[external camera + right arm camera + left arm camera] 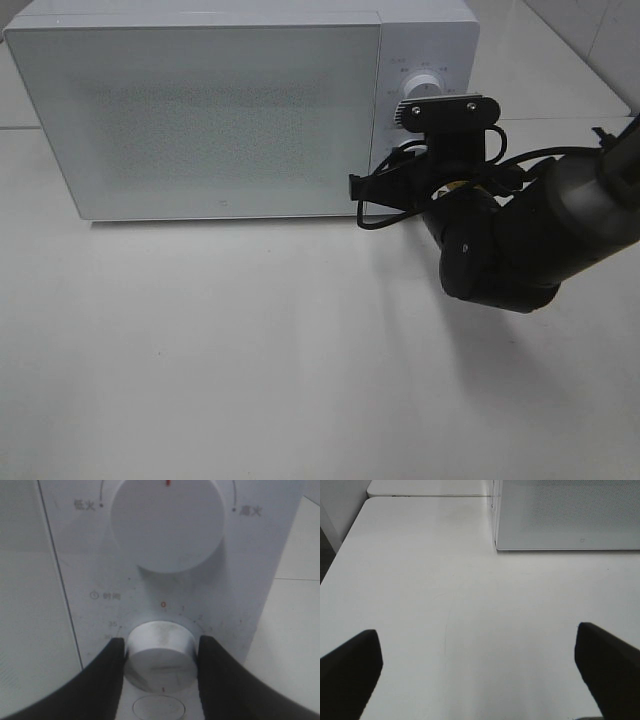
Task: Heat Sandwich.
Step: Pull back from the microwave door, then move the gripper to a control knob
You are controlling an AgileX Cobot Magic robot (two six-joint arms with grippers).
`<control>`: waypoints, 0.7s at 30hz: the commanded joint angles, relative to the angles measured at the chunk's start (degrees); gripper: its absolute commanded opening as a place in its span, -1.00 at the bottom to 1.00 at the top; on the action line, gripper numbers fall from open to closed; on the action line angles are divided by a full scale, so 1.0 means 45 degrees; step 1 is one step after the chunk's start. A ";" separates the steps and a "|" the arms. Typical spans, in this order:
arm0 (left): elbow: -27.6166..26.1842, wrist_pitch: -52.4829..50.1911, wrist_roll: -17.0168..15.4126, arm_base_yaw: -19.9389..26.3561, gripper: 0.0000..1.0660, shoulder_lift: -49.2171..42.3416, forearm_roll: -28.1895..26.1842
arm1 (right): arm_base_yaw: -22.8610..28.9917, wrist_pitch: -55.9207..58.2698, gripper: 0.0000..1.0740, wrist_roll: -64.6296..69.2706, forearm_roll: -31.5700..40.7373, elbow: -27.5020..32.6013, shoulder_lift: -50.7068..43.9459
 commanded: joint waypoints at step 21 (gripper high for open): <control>0.0064 -0.0076 0.0013 0.0051 0.93 -0.0344 -0.0025 | 0.0051 -0.1006 -0.78 0.1719 -0.0229 -0.0115 -0.0038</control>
